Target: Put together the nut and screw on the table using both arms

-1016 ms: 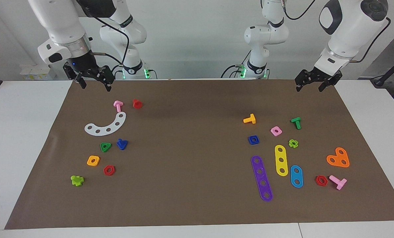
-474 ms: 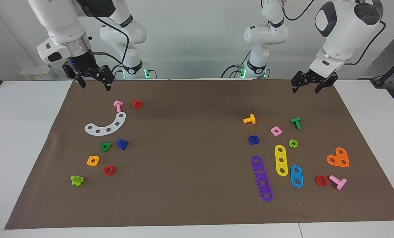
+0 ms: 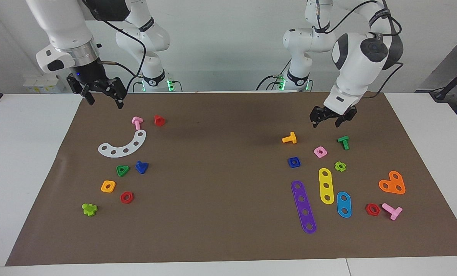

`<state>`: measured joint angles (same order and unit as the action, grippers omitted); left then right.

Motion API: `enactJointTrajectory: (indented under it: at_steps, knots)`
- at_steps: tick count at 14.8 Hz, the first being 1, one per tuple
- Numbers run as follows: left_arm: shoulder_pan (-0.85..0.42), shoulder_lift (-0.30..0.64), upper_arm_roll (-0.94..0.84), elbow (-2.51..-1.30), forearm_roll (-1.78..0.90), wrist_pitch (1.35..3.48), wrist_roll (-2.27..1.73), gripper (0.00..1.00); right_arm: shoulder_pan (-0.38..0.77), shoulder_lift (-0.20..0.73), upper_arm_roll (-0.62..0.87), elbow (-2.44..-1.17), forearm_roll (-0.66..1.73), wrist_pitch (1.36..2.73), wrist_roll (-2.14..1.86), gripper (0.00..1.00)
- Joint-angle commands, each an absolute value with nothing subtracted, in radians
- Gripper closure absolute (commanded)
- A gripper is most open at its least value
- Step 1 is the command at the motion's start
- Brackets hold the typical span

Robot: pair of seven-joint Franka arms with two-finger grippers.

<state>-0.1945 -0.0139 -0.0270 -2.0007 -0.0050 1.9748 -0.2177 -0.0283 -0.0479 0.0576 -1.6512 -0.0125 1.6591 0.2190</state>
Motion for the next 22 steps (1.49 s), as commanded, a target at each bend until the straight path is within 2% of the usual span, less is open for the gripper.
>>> enactJointTrajectory:
  at_steps: [1, 9, 12, 17, 20, 22]
  knots:
    - [-0.244, 0.023, -0.014, -2.098, -0.02, 2.194, -0.311, 0.1, -0.038, -0.061, 0.064, -1.773, -0.008, 1.802, 0.176, 0.0]
    - [-0.261, 0.199, -0.014, -2.129, -0.018, 2.45, -0.357, 0.23, -0.032, 0.099, 0.064, -1.876, -0.009, 2.058, 0.138, 0.0]
    - [-0.273, 0.241, -0.014, -2.129, -0.018, 2.509, -0.377, 0.23, -0.031, 0.153, 0.064, -1.948, -0.009, 2.186, 0.103, 0.0]
    - [-0.291, 0.264, -0.014, -2.132, -0.018, 2.522, -0.388, 0.25, -0.021, 0.199, 0.064, -2.078, -0.009, 2.377, 0.068, 0.01]
    - [-0.291, 0.259, -0.011, -2.138, -0.018, 2.487, -0.387, 0.4, -0.008, 0.229, 0.064, -2.098, -0.009, 2.413, 0.061, 0.04]
    - [-0.291, 0.255, -0.009, -2.135, -0.017, 2.433, -0.387, 0.42, -0.002, 0.222, 0.064, -2.123, -0.009, 2.414, 0.058, 0.05]
